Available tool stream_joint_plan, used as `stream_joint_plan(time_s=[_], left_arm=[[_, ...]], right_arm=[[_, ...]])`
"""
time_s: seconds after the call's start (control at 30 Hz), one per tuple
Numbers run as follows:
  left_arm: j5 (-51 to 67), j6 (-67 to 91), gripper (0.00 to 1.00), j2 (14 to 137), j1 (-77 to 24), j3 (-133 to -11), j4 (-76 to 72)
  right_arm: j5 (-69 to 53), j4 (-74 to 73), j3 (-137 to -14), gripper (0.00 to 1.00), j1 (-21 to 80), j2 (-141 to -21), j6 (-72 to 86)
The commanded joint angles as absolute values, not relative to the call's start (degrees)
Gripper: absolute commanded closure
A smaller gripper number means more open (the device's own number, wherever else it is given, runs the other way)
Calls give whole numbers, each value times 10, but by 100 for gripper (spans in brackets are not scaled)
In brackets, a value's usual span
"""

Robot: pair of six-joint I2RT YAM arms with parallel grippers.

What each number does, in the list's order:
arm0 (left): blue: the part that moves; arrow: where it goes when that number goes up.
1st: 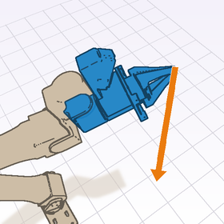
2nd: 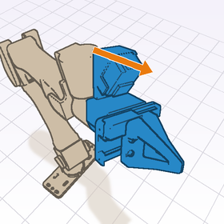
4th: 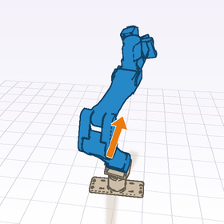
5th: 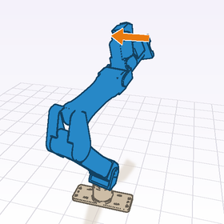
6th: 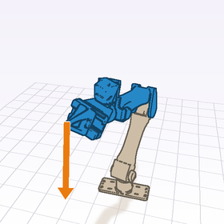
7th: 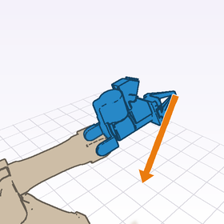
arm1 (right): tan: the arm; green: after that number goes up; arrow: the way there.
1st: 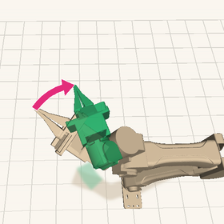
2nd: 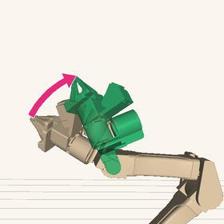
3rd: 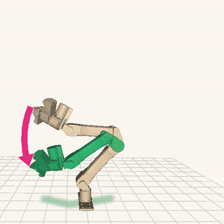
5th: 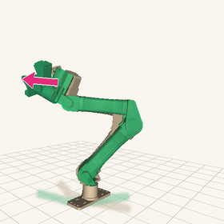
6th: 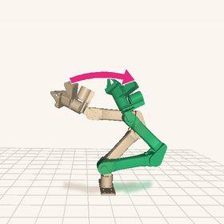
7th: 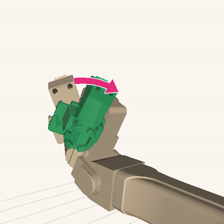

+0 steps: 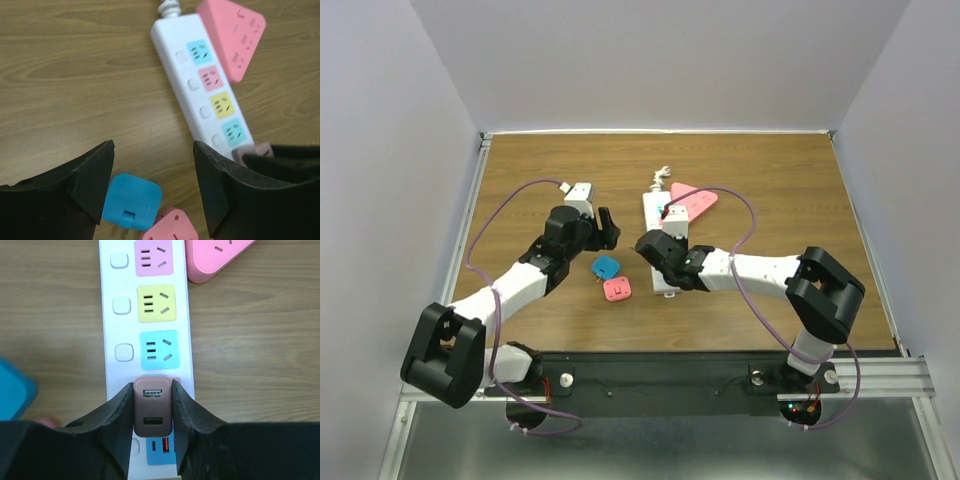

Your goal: Insert the plug

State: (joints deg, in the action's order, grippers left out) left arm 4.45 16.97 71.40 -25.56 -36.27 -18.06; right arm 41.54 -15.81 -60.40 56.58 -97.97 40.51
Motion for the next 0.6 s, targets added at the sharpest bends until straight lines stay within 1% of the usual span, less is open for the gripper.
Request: stream_joint_plan(time_s=[0.0,0.2,0.27,0.33,0.37,0.43,0.47,0.53,0.57], left_arm=[[44,197,25,673,-268,-323,-164],[10,230,25,649,-315,-284,-150],[4,239,25,647,-317,-277,-147],[-22,241,25,638,-318,-270,-142],[-32,241,25,634,-319,-265,-135],[-62,240,25,621,-321,-262,-132],[-74,236,24,618,-321,-262,-127],[-81,233,23,625,-321,-267,-120],[-80,232,23,636,-321,-271,-122]], right_arm=[[430,-316,-584,99,537,-1027,373],[433,-308,-606,100,535,-1032,364],[425,-301,-609,95,534,-1026,360],[404,-284,-608,88,534,-1008,351],[395,-277,-606,76,533,-999,345],[371,-255,-600,61,531,-973,332],[350,-248,-599,43,530,-954,328],[324,-236,-599,30,529,-936,316],[317,-233,-599,21,529,-927,313]])
